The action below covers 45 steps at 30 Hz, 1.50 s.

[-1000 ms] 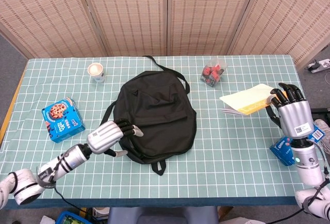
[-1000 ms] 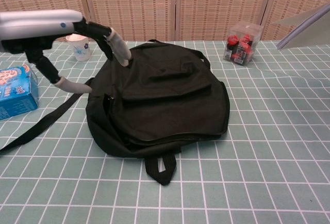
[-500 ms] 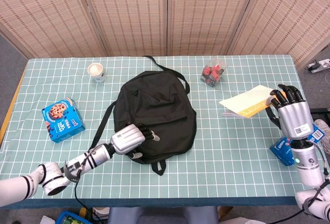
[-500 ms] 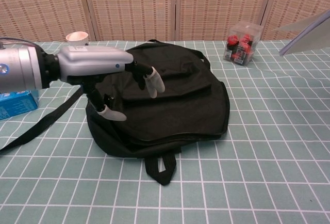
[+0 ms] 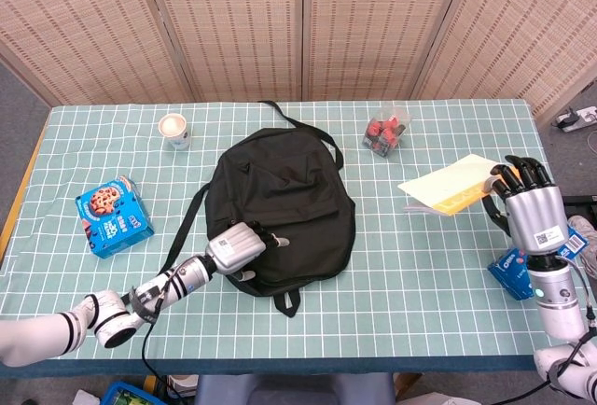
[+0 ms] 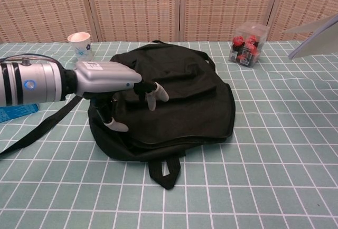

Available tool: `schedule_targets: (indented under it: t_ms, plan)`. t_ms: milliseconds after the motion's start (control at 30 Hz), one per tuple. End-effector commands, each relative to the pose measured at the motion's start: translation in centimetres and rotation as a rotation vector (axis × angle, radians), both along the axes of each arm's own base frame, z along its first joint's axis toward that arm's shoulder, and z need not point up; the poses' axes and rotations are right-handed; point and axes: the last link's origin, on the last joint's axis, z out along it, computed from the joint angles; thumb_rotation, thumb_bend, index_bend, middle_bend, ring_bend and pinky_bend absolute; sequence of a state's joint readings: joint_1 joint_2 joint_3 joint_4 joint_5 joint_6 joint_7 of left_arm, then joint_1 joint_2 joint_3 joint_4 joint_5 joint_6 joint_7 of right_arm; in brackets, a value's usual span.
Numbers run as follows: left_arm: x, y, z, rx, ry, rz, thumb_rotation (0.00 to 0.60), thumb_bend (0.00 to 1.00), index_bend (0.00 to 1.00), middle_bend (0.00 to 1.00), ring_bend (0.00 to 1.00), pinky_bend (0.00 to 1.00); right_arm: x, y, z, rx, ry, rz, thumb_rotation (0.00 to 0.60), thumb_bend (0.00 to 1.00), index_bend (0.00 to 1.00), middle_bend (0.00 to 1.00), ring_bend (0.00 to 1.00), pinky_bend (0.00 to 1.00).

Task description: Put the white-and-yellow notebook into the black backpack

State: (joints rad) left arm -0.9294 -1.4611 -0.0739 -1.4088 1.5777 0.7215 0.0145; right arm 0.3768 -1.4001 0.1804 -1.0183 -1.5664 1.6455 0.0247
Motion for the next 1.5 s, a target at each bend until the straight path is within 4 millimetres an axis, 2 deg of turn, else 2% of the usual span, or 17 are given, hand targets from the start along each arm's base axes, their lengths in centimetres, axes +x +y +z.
schedule_targets:
  t_ms: [33,300,567,967,1500]
  plan:
    - [-0.8,0.0,-0.5,0.013,0.032,0.011,0.6,0.26,0.12,0.25,0.27,0.23,0.0,0.0,-0.1,0.002,-0.001,-0.001,0.6,0.31,0.82,0.43,0.25,0.28]
    - [-1.4,-0.3,-0.6,0.011,0.071,0.035,0.6,0.26,0.05,0.18,0.22,0.23,0.0,-0.1,-0.2,0.007,-0.01,0.001,0.6,0.31,0.83,0.43,0.25,0.28]
    - [-0.7,-0.2,-1.7,0.012,0.112,0.023,0.6,0.25,0.04,0.16,0.21,0.23,-0.2,0.1,-0.4,0.011,-0.019,-0.007,0.6,0.31,0.83,0.43,0.26,0.28]
    - [1.0,-1.2,-2.0,-0.009,0.151,-0.003,0.6,0.2,0.0,0.12,0.18,0.22,-0.8,0.5,0.1,0.002,-0.029,-0.025,0.6,0.31,0.83,0.43,0.26,0.28]
    - [1.4,0.2,-3.0,0.033,0.21,0.009,0.6,0.16,0.0,0.07,0.15,0.21,-0.9,0.6,0.1,0.004,-0.031,-0.029,0.6,0.31,0.84,0.43,0.26,0.28]
